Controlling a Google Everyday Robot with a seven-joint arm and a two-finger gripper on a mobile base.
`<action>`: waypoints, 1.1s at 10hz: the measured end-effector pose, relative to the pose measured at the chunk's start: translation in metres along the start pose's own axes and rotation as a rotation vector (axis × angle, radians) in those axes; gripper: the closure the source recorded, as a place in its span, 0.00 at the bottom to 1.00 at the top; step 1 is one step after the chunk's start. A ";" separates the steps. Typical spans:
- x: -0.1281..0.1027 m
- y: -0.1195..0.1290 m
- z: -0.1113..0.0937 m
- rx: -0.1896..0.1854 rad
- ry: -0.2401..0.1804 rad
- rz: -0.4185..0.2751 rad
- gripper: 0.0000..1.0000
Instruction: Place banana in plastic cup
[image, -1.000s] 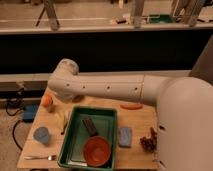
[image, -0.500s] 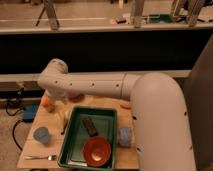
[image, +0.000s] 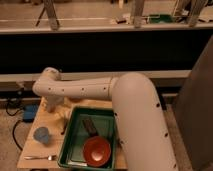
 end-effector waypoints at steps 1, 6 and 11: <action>-0.001 -0.004 0.008 -0.014 0.001 -0.014 0.20; -0.001 -0.005 0.024 -0.052 -0.013 -0.044 0.20; -0.006 -0.009 0.040 -0.045 -0.025 -0.083 0.20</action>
